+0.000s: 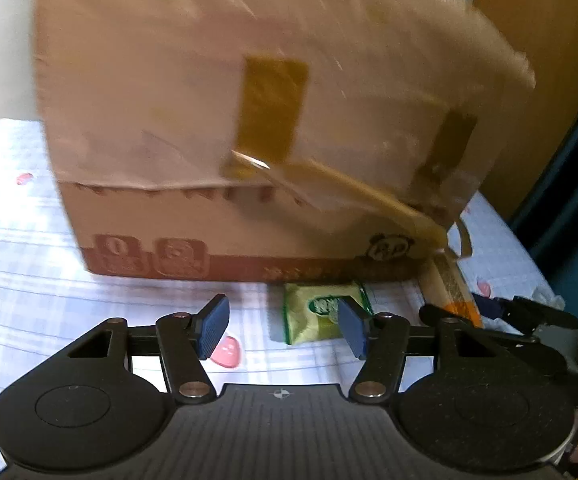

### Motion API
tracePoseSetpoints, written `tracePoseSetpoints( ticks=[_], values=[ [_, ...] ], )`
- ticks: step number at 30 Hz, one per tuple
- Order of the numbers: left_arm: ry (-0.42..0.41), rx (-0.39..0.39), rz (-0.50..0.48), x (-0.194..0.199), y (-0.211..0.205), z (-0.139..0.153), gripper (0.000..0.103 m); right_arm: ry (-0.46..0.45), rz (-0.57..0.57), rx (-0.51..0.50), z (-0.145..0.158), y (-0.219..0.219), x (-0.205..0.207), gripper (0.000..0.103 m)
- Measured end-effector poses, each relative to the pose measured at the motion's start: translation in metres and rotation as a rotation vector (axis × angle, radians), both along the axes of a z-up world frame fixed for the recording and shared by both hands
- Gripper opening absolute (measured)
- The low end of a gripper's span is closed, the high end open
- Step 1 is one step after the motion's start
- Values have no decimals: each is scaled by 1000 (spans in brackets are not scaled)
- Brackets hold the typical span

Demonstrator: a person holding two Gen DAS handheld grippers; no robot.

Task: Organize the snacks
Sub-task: 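Move both tools back down to the last two snack packets, then grasp the green-white packet with the left tool while the right tool grasps the bread packet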

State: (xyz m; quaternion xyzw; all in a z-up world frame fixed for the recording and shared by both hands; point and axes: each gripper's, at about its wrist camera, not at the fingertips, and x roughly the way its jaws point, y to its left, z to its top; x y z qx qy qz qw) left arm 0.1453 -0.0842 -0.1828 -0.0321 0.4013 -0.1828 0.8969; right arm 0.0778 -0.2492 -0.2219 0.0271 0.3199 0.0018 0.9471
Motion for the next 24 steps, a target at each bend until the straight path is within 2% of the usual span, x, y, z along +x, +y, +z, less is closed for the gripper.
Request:
tracePoseSetpoints(
  ticks=[5,8,13,22,24],
  values=[
    [24,0,-24,14,-27,-17,66,-15,-4,44,2,-8,0,52],
    [39,3,-21,19,-40,-25,73,-19,-6,44,2,-7,-1,51],
    [49,65,-34,27,-60,-34,78,-25,-5,46,2,-7,-2,51],
    [46,96,29,41,-77,-51,80,-29,-3,79,2,-12,-3,51],
    [35,128,17,41,-83,-54,80,-31,-4,90,2,-14,-3,51]
  ],
)
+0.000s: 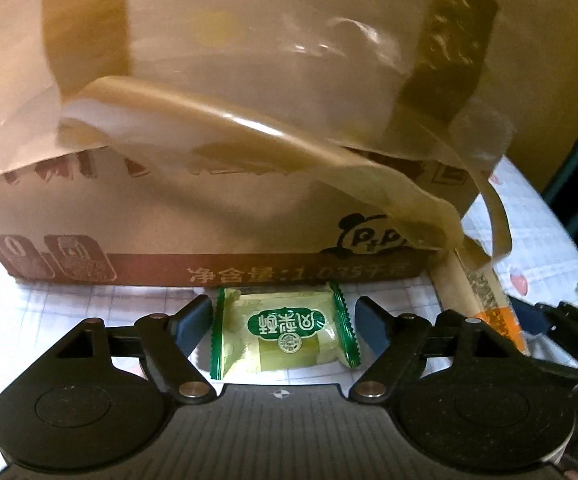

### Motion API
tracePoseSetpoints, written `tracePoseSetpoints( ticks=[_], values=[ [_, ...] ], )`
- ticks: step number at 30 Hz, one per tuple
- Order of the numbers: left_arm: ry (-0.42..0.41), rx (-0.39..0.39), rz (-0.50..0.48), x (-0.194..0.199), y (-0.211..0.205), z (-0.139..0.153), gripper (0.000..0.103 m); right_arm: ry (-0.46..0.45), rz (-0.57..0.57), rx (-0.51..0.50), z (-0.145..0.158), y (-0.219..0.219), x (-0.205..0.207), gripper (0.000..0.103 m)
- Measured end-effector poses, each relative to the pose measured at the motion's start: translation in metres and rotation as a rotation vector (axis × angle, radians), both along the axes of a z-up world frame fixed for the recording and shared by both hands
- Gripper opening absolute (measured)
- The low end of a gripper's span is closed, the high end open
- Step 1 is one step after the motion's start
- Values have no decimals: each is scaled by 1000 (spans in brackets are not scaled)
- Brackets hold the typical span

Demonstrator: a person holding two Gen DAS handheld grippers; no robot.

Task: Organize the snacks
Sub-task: 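Grasp the green-white packet with the left tool while the right tool grasps the bread packet, then lift both held packets and carry them over the lined box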

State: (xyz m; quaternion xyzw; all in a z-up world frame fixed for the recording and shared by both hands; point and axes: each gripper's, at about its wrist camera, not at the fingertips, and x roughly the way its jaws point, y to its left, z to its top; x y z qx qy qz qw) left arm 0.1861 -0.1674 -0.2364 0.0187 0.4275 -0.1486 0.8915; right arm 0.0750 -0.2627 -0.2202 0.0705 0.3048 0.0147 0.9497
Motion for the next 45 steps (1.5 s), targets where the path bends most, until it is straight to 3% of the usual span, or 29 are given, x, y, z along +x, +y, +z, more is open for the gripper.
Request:
tracePoseSetpoints(
  ticks=[5,9,23,29,36,45],
  values=[
    [-33,64,-25,-5,-7,-5,69,3,-1,-33,0,6,0,51],
    [-45,53,10,-16,-4,-7,63,6,2,-54,-1,9,1,51],
    [-66,38,60,-41,4,-15,63,10,1,-100,-3,15,3,52],
    [-64,7,60,-58,33,-5,62,11,-9,-130,-4,18,6,51],
    [-36,-55,71,-64,52,-3,59,-33,-52,-76,0,6,-3,42],
    [-32,-67,85,-75,83,1,58,39,-74,-25,12,4,-18,41]
  ],
)
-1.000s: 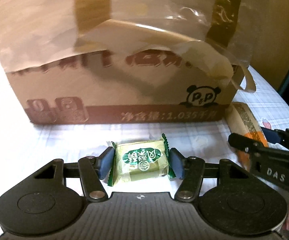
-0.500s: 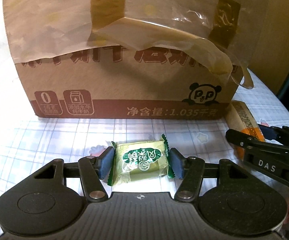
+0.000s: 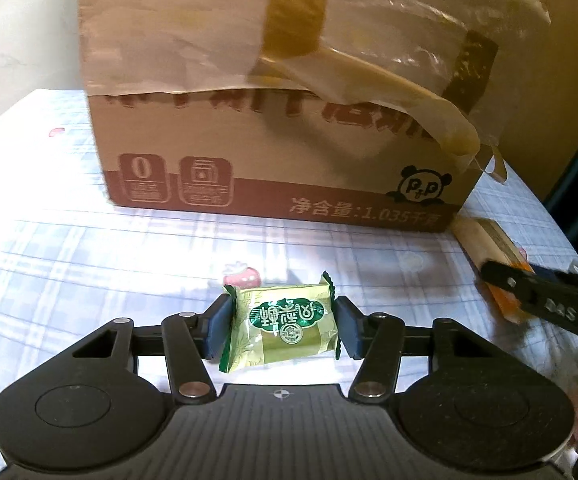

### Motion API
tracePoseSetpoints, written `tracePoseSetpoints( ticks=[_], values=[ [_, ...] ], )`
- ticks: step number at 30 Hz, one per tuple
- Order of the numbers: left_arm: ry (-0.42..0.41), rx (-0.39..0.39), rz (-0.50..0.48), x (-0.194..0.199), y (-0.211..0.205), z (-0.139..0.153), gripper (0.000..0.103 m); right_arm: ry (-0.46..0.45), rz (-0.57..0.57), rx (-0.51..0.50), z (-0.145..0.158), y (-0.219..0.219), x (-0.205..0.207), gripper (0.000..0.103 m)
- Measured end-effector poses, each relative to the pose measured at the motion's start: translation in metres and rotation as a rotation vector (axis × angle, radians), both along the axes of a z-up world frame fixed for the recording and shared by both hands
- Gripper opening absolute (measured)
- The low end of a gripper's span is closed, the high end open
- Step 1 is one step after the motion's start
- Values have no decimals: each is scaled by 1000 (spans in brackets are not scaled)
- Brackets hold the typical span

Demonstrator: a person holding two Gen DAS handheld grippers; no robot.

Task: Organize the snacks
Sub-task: 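Lift both held packets and carry them over the lined box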

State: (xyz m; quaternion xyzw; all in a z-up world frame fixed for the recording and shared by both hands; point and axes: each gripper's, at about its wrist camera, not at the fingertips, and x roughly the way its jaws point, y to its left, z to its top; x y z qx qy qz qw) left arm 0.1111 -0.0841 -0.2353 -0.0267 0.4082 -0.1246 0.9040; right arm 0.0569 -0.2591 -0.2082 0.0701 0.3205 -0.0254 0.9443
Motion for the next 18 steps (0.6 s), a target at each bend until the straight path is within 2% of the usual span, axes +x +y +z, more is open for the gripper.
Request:
tracePoseSetpoints(
  ticks=[8,13,18],
  values=[
    [10,-31,15,-12,19,2,58,31,156,-28,1,33,-38,40],
    [-32,-45,9,-26,33,17,58,26,210,-32,8,49,-38,40],
    [-84,-11,-9,-36,45,29,58,-15,252,-16,24,63,-39,40]
  ],
)
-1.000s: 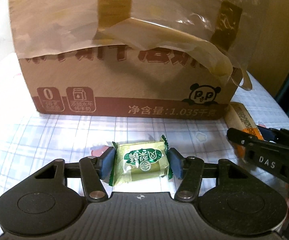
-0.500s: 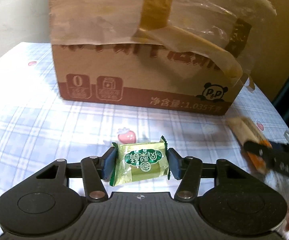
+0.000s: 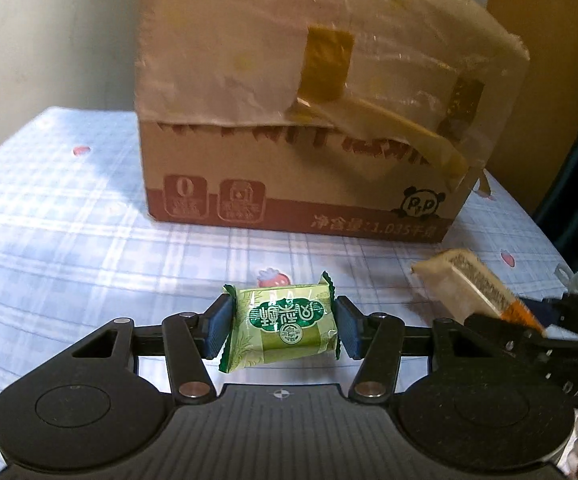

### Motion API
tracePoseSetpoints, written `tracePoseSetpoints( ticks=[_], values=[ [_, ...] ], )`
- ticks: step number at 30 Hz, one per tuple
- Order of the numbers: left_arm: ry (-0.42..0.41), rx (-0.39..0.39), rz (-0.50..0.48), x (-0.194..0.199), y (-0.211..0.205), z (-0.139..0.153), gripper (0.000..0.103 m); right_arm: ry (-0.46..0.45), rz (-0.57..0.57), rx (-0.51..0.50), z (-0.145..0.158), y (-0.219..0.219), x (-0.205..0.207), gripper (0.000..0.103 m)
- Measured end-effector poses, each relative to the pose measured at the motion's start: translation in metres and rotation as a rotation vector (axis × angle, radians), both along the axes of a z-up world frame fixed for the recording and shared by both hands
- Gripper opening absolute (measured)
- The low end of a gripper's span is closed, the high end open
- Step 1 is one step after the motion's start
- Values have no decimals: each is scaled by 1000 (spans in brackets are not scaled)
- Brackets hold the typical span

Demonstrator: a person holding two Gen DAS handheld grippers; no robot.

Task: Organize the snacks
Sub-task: 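Lift both held packets and carry them over the lined box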

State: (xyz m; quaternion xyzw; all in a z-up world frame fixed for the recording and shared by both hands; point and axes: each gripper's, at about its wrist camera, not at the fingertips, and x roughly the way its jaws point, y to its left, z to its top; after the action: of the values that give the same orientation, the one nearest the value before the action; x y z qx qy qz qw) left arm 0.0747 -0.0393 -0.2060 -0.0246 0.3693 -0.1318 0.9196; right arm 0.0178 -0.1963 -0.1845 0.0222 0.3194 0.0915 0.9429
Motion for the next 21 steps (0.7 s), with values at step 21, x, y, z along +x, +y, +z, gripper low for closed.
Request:
tracePoseSetpoints(
  ticks=[21],
  values=[
    [-282,1,-28,4,64,151,58,-300,169,110,119,42,22,40]
  ],
)
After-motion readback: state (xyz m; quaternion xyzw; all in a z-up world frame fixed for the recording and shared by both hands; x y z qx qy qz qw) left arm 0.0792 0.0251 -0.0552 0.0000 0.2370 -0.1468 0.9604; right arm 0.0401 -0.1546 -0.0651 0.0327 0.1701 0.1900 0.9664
